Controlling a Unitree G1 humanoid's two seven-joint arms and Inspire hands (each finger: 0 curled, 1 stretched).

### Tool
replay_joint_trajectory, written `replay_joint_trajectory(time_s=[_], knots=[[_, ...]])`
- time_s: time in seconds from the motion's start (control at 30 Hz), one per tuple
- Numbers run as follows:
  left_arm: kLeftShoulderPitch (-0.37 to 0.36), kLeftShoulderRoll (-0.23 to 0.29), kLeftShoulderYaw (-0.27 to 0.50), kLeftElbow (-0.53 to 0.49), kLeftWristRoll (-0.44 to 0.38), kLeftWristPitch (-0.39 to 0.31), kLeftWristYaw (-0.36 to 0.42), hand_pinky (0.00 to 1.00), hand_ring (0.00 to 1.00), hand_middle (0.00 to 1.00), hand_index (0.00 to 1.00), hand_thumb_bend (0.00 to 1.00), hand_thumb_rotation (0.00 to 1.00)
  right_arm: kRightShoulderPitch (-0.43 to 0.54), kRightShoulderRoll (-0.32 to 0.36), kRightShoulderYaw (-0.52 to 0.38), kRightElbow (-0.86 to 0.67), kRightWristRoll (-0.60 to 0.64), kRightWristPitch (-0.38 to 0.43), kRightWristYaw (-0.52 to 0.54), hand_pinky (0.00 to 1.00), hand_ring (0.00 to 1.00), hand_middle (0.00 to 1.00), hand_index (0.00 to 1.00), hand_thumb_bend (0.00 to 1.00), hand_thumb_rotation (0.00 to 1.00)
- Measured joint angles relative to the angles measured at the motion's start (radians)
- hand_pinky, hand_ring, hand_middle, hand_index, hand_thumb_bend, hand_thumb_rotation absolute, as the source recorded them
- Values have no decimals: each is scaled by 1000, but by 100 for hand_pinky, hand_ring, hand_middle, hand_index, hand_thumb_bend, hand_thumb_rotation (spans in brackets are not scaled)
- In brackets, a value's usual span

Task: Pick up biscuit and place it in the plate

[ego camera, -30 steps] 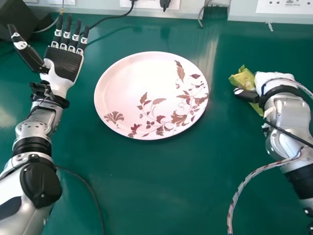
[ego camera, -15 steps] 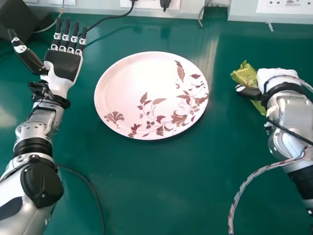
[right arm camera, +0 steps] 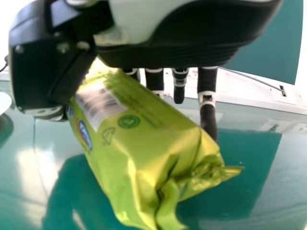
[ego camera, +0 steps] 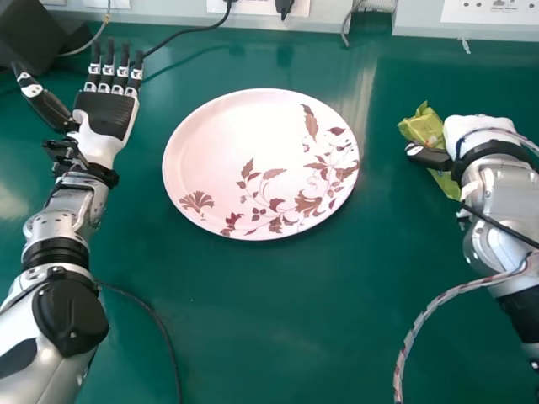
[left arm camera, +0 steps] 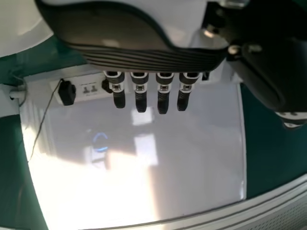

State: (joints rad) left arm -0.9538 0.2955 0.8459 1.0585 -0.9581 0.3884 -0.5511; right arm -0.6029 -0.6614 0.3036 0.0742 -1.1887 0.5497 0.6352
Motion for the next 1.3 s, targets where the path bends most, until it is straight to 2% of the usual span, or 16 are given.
replay_joint_trajectory(time_s=[0.17, 0.2, 0.23, 0.27, 0.33, 0.87, 1.0, 1.3], knots=[[0, -7, 2, -1, -6, 2, 8, 100, 100, 100, 100, 100, 40, 2, 0, -5, -14, 3, 0, 6, 22, 28, 48, 77, 54, 0], [0, -7, 3, -2, -7, 3, 11, 100, 100, 100, 100, 100, 40, 3, 0, -9, -17, 6, 0, 5, 21, 27, 40, 75, 59, 0], [0, -7, 4, -2, -7, 5, 11, 100, 100, 100, 100, 100, 40, 4, 0, -13, -20, 8, -1, 4, 20, 26, 37, 63, 55, 2], [0, -7, 4, -2, -8, 6, 11, 100, 100, 100, 100, 100, 40, 6, 0, -16, -21, 11, -1, 3, 19, 25, 35, 56, 53, 3], [0, -7, 5, -2, -8, 9, 11, 100, 100, 100, 100, 100, 41, 9, 0, -23, -26, 12, -1, 2, 18, 24, 33, 51, 51, 4], [0, -7, 5, -20, -5, 2, 43, 100, 100, 100, 100, 100, 42, 29, -5, -50, -124, -1, 3, 6, 14, 22, 30, 49, 51, 5], [0, -9, 4, -29, -3, -7, 70, 100, 100, 100, 100, 100, 41, 29, -8, -62, -150, -4, 5, 24, 12, 20, 28, 49, 51, 5], [0, -9, -5, -30, 2, -16, 64, 100, 100, 100, 100, 100, 38, 28, -9, -78, -219, -30, 9, 58, 12, 19, 26, 49, 51, 5]])
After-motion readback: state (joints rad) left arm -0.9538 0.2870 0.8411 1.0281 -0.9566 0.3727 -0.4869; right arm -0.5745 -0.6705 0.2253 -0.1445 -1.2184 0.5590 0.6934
